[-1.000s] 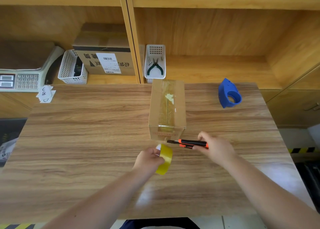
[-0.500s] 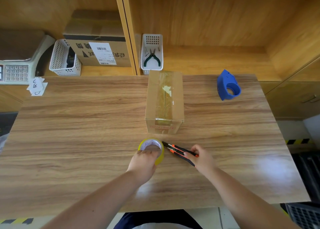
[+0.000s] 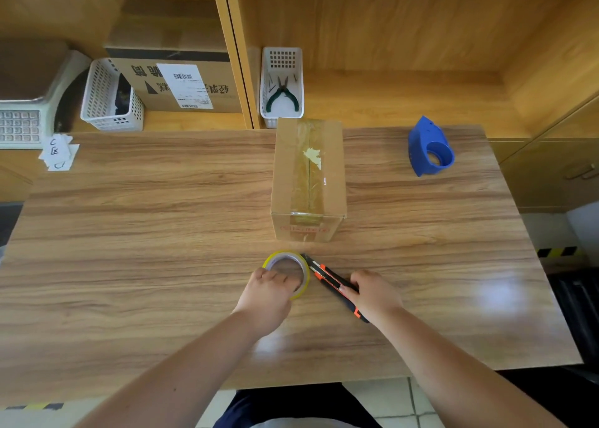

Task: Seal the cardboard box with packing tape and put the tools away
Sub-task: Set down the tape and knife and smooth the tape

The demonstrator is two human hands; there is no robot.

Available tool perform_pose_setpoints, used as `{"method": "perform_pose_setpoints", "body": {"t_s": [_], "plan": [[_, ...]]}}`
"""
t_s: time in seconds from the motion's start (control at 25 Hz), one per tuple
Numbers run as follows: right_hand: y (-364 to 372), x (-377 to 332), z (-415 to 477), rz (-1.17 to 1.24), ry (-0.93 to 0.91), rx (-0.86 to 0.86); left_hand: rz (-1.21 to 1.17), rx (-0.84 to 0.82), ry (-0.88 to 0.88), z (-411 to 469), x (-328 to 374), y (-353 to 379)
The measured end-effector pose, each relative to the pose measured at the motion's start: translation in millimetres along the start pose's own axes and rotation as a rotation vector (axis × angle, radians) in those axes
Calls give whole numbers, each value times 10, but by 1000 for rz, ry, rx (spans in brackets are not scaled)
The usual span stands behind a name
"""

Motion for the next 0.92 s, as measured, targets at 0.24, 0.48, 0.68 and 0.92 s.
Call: {"method": "perform_pose_setpoints", "body": {"t_s": [0.24, 0.48, 0.68, 0.92], "plan": [[-471, -63, 34, 253, -120, 249, -311, 223, -316, -26, -516, -522], [-1339, -665, -28, 237, -507, 534, -234, 392, -154, 274, -498, -1264], [-1337, -1051, 101, -116, -621, 449, 49, 169, -16, 625, -222, -1326], [-1221, -1055, 191, -197, -576, 461, -17, 130, -81, 686, -256, -1176]]}}
Point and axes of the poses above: each hand's wrist, its own z-axis towards the middle knuckle, its own y-axis out of the palm, x = y × z, the point moved 5 cm from there along z, towards the middle knuckle, and after that the axes turned 4 degrees about -z, right-handed, at the moved point
